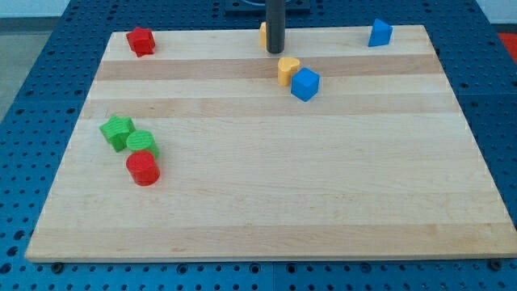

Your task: Separate blue cube from yellow heart

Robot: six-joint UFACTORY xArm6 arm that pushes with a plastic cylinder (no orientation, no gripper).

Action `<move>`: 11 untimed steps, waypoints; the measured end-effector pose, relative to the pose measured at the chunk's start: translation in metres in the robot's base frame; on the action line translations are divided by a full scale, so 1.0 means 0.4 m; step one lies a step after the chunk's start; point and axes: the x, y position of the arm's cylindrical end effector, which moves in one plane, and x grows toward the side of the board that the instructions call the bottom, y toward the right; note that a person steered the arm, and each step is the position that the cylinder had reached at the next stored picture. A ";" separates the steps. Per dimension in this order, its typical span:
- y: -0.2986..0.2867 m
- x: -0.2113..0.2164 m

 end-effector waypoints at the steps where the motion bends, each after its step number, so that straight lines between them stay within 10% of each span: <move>1: 0.031 0.043; 6: 0.332 0.175; 11: 0.008 0.320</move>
